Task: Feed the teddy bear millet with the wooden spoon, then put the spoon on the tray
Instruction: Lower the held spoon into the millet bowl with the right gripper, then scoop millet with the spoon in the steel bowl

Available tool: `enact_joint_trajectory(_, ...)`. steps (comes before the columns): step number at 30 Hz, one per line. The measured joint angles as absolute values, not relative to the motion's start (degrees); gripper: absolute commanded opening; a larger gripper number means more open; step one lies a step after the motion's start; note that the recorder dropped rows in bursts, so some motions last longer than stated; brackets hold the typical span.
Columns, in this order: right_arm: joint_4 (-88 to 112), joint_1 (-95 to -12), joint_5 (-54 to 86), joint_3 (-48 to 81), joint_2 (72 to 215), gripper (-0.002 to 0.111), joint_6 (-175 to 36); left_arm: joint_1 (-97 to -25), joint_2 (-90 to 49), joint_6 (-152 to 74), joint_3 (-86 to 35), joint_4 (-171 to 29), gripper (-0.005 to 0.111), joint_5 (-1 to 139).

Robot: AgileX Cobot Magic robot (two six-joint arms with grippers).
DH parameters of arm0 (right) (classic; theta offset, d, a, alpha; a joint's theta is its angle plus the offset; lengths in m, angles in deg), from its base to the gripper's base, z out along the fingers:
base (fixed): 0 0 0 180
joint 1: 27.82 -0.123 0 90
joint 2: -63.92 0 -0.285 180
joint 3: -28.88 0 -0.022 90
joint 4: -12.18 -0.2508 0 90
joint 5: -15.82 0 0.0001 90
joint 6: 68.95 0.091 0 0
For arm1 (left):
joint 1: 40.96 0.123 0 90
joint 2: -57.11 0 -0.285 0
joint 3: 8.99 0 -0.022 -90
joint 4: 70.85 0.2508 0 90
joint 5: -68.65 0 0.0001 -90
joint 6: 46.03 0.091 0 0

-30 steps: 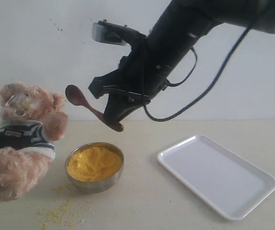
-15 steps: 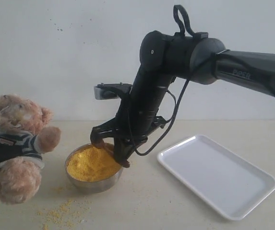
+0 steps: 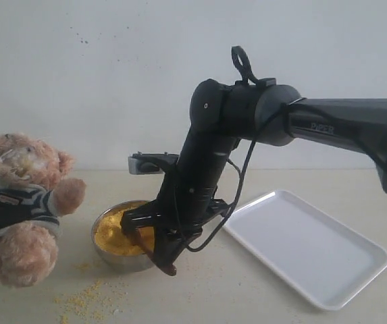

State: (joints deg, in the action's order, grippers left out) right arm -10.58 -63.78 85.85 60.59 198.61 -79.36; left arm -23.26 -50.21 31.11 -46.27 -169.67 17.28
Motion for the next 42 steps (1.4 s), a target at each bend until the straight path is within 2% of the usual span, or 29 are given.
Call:
enact_joint_trajectory(7,-18.15,-63.78,85.85,60.59,198.74,0.000,-81.97,-23.26,-50.21,31.11,-46.27,-169.67,0.004,17.28)
enact_joint_trajectory(19,-18.86,-63.67,85.65,60.59,199.29,0.000,-81.97,-23.26,-50.21,31.11,-46.27,-169.67,0.004,17.28)
enact_joint_trajectory(28,-25.03,-58.77,85.65,60.59,199.29,0.000,-82.47,-23.26,-50.21,31.11,-46.27,-169.67,0.004,17.28)
enact_joint_trajectory(42,-25.75,-58.36,85.65,60.59,199.72,0.000,-83.26,-23.26,-50.21,31.11,-46.27,-168.90,0.004,17.28)
